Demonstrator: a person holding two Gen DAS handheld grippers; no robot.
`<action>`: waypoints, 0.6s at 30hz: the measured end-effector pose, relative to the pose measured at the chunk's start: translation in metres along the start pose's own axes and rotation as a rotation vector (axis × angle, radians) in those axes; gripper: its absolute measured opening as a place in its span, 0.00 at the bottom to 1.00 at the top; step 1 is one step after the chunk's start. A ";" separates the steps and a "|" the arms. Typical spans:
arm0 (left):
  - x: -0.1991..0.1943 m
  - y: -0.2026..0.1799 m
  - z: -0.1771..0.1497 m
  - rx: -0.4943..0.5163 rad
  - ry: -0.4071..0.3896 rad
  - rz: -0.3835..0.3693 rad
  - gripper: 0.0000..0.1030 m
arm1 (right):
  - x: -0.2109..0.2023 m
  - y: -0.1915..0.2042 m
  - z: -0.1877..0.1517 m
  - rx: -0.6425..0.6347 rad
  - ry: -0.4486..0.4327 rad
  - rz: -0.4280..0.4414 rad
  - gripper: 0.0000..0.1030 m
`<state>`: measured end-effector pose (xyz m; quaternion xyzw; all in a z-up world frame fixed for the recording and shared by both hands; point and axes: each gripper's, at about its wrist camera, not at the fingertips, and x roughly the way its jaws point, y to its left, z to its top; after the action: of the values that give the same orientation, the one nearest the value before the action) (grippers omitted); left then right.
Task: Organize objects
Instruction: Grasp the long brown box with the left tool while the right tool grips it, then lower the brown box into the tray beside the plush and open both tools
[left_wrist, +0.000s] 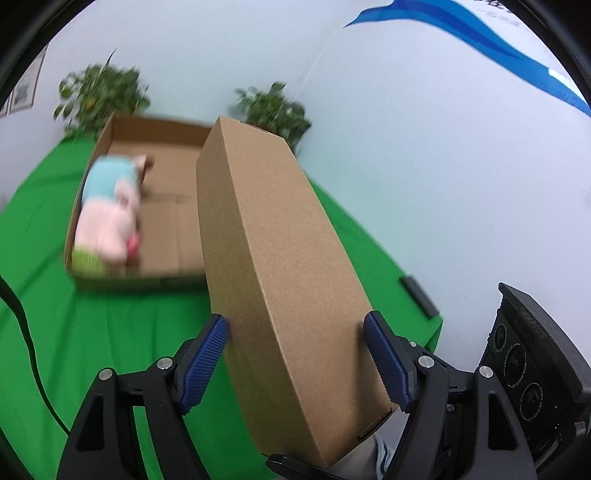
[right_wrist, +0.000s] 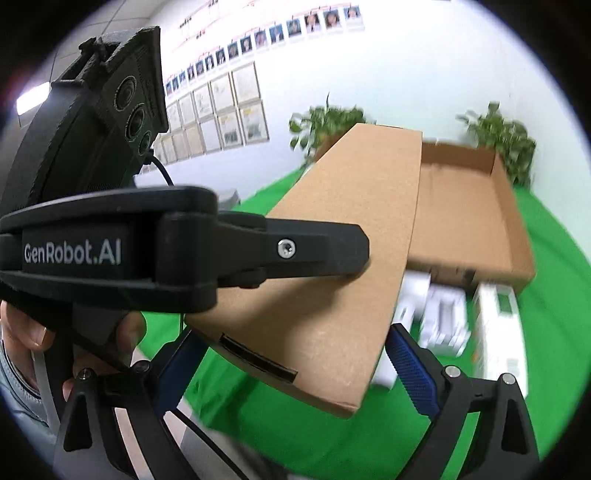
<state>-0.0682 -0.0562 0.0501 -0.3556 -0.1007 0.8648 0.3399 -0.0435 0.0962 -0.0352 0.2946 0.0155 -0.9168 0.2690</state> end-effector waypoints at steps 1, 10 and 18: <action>-0.003 -0.005 0.012 0.018 -0.015 -0.005 0.71 | -0.003 -0.001 0.011 -0.005 -0.017 -0.010 0.92; -0.019 -0.024 0.138 0.145 -0.134 -0.009 0.71 | 0.007 -0.015 0.122 -0.086 -0.152 -0.062 0.92; -0.006 0.011 0.212 0.129 -0.137 0.037 0.71 | 0.043 -0.025 0.179 -0.119 -0.162 -0.027 0.92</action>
<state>-0.2158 -0.0540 0.2027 -0.2750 -0.0613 0.8979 0.3383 -0.1806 0.0633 0.0863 0.2028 0.0522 -0.9387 0.2739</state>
